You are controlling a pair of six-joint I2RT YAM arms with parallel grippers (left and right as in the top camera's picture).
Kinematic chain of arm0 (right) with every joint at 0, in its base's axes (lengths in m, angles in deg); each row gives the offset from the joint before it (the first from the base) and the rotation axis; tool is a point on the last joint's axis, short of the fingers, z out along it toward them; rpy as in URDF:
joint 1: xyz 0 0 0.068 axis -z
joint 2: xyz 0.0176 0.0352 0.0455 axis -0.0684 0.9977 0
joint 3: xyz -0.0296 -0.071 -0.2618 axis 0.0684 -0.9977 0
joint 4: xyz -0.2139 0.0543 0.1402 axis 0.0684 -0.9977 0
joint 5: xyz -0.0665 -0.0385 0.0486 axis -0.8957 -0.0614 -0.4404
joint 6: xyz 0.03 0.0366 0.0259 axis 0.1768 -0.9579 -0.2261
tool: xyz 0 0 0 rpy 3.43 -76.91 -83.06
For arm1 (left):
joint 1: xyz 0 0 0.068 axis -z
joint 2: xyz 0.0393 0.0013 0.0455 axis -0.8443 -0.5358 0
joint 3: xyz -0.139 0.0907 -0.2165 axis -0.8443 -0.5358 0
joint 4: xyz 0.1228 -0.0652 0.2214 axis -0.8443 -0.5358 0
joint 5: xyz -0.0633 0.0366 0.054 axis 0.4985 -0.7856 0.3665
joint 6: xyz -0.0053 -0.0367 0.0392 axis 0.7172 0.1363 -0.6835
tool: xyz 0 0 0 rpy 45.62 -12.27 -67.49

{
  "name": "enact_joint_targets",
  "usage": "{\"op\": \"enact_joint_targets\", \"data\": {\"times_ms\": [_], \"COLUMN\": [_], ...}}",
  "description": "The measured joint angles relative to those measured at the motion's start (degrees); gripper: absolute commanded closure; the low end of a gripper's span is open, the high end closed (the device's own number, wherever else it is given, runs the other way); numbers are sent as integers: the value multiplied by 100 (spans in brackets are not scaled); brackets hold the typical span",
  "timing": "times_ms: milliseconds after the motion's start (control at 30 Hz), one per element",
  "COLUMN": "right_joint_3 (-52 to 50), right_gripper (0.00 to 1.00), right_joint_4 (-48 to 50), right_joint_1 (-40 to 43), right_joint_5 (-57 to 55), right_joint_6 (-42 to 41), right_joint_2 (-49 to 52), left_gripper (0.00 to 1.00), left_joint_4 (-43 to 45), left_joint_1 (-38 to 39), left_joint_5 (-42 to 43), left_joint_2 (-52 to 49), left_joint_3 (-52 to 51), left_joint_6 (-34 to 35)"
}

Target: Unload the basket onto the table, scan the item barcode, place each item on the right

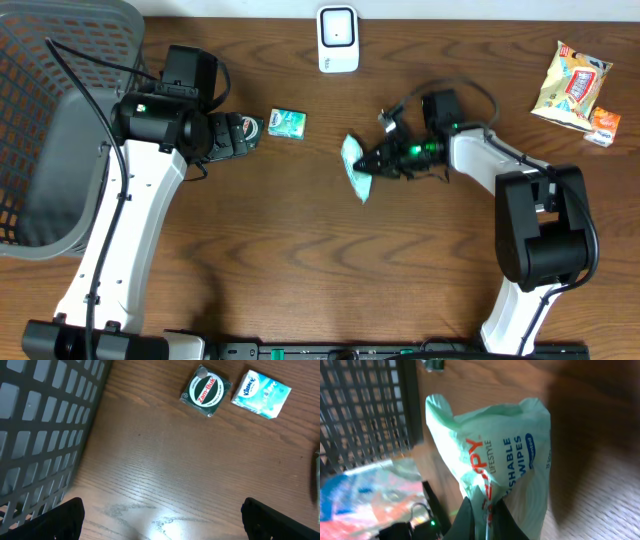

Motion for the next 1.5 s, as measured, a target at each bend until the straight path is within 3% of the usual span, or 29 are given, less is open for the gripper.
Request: {"op": "enact_joint_targets", "data": {"times_ms": [100,200,500,633,800,867,1200,1433,1500], "right_joint_3": [-387,-431,-378,-372,-284,-232,-227,-229,-229], "right_gripper": [74,61,56,49,46,40,41,56,56], "right_joint_4": [271,273,-501,-811,-579,-505,-256,-24,20], "right_joint_1": [203,479,1115,1088,837,656,-181,-212,-214], "right_joint_5": [92,-59,-723,-1349,-1956,-2210,-3589,-3679,-3585], "right_joint_6": [-234,-358,-490,-400,-310,-306,-647,-767,-778], "right_joint_2": [0,0,-177,-691,-1276,-1331,-966,-525,-516], "left_gripper": [1,1,1,2,1,1,1,1,1], "left_joint_4": [2,0,0,0,0,0,2,0,2], "left_joint_1": [0,0,0,0,0,0,0,0,0], "left_joint_5": [-2,-2,0,-2,-2,-2,-2,-2,-2], "left_joint_2": [0,0,0,0,0,0,0,0,0], "left_joint_3": [0,0,0,0,0,0,0,0,0], "left_joint_6": [0,0,0,0,0,0,0,0,0]}}
